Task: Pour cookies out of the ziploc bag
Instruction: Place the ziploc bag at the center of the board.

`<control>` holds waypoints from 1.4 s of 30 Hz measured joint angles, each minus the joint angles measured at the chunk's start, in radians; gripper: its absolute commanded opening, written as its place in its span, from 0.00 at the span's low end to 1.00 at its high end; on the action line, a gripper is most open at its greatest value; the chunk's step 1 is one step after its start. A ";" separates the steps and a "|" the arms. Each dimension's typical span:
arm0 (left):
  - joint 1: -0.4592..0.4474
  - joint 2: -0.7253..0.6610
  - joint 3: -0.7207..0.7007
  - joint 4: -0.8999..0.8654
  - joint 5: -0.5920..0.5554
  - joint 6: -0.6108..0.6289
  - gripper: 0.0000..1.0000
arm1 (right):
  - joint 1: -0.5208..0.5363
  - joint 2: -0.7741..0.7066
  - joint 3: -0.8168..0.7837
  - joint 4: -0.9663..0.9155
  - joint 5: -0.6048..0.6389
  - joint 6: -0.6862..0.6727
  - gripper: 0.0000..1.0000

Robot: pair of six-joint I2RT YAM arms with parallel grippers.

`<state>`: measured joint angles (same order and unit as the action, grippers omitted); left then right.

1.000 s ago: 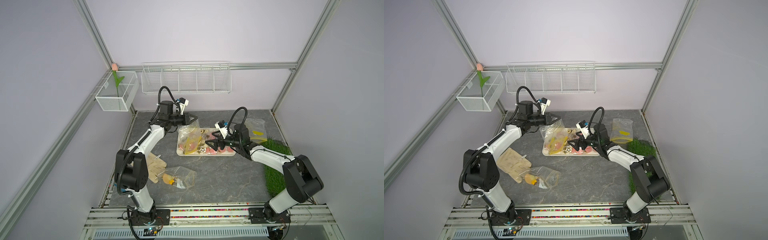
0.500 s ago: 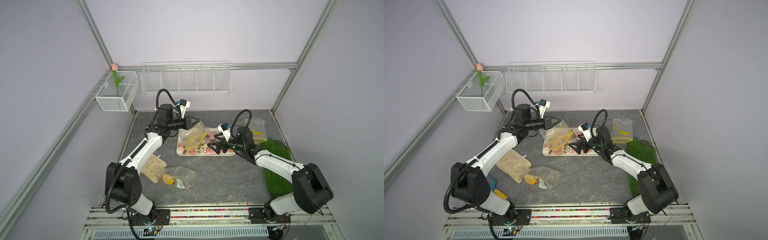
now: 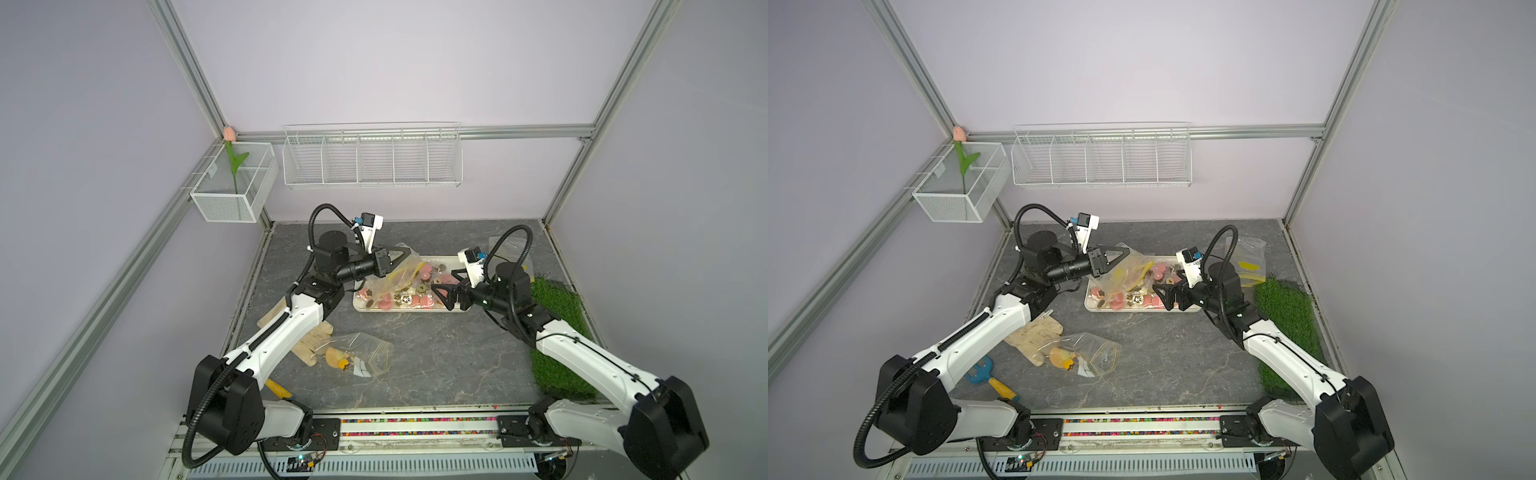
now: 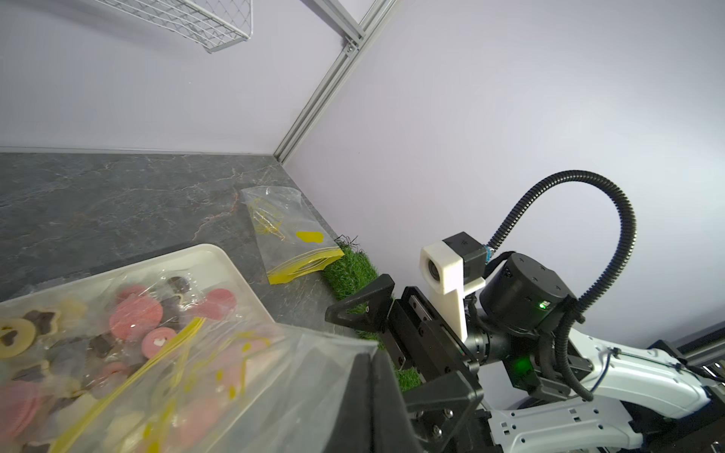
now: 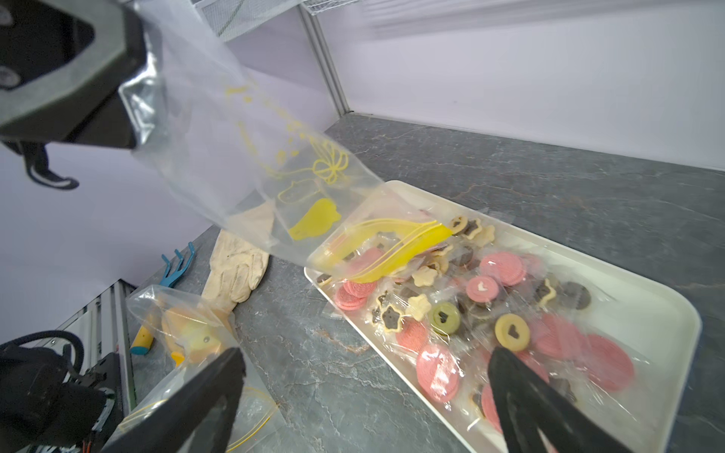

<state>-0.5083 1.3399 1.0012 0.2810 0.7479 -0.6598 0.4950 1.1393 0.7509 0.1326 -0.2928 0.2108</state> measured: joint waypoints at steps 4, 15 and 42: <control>-0.091 -0.035 -0.065 0.069 -0.043 -0.070 0.00 | -0.003 -0.096 -0.005 -0.101 0.105 0.026 0.99; -0.323 -0.085 -0.252 0.227 -0.234 -0.186 0.00 | -0.010 -0.282 -0.011 -0.364 0.404 0.103 0.94; -0.513 -0.032 -0.410 0.405 -0.495 -0.308 0.44 | -0.018 -0.386 -0.011 -0.552 0.610 0.141 0.93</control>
<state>-1.0218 1.3079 0.5907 0.6861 0.2527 -0.9676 0.4774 0.7536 0.7399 -0.4194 0.3172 0.3515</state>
